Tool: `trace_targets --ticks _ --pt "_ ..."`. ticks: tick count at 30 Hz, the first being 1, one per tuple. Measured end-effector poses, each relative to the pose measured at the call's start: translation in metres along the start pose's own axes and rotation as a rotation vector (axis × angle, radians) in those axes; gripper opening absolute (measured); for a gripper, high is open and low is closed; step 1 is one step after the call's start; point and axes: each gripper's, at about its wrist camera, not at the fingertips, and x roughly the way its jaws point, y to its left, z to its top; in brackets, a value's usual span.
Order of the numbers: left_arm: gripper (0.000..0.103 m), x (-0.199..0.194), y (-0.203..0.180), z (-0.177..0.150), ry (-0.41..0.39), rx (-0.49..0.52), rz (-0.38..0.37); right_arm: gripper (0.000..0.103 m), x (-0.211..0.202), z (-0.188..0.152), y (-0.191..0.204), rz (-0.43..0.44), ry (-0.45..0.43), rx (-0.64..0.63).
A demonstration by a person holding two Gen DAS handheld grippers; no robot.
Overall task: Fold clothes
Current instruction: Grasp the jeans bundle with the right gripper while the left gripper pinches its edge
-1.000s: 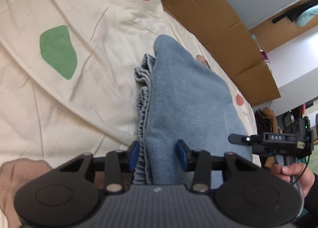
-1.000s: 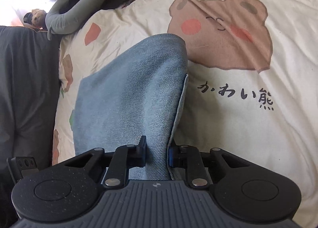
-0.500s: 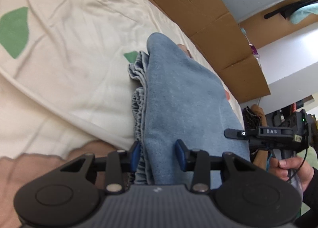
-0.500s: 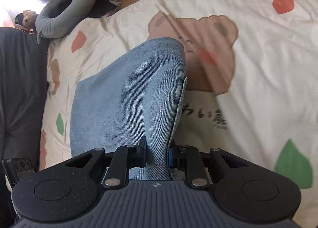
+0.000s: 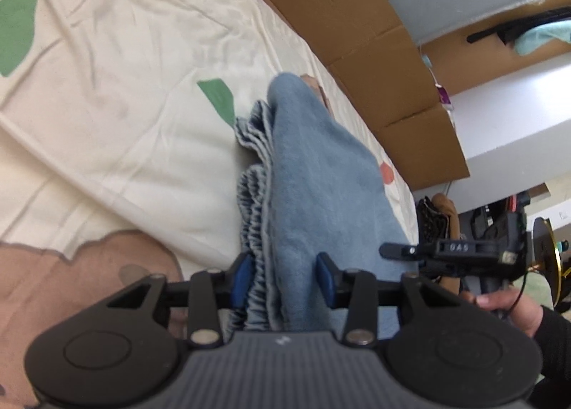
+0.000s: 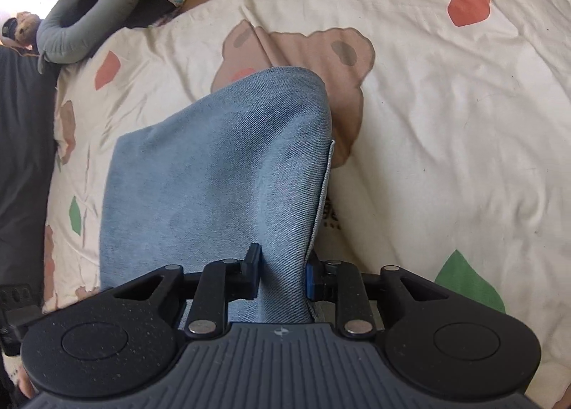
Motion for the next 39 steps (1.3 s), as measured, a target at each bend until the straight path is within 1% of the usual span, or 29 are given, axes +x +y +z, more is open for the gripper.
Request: trace_targets --ticks 1,3,8,18,21,24,29,30,31,32,34,36,39 --pt "0.054 0.001 0.001 0.001 0.007 -0.001 0.003 0.032 0.002 0.000 -0.002 -0.006 0.008 -0.006" --pt "0.055 0.006 0.003 0.004 0.022 0.001 0.002 0.034 0.004 0.001 -0.002 -0.020 0.024 -0.030" --pt "0.062 0.019 0.004 0.009 0.037 -0.001 -0.007 0.035 0.006 0.003 -0.002 -0.023 0.042 -0.074" --pt "0.067 0.046 0.016 0.016 0.105 -0.079 -0.093 0.037 0.009 0.000 -0.006 -0.012 0.035 -0.068" --pt "0.067 0.050 0.022 0.017 0.123 -0.110 -0.118 0.037 0.010 0.001 -0.007 -0.005 0.032 -0.067" --pt "0.067 0.054 0.025 0.018 0.137 -0.133 -0.137 0.038 0.013 0.000 -0.011 0.021 0.025 -0.056" --pt "0.068 0.061 0.020 0.021 0.149 -0.143 -0.141 0.041 0.018 -0.001 -0.019 0.071 0.011 -0.030" --pt "0.063 0.061 0.018 0.021 0.150 -0.134 -0.138 0.042 0.019 -0.002 -0.020 0.079 0.009 -0.024" --pt "0.055 0.060 0.015 0.021 0.151 -0.122 -0.138 0.039 0.018 -0.002 -0.021 0.088 0.007 -0.014" --pt "0.054 0.059 0.013 0.022 0.150 -0.113 -0.137 0.037 0.017 -0.002 -0.023 0.098 0.005 -0.002" --pt "0.049 0.055 0.010 0.022 0.147 -0.101 -0.136 0.024 0.012 -0.003 -0.025 0.132 0.000 0.000" --pt "0.048 0.053 0.009 0.022 0.144 -0.098 -0.138 0.021 0.006 -0.002 -0.027 0.170 0.002 -0.008" --pt "0.050 0.055 0.007 0.023 0.151 -0.086 -0.131 0.021 0.004 0.001 -0.030 0.196 0.019 -0.012"
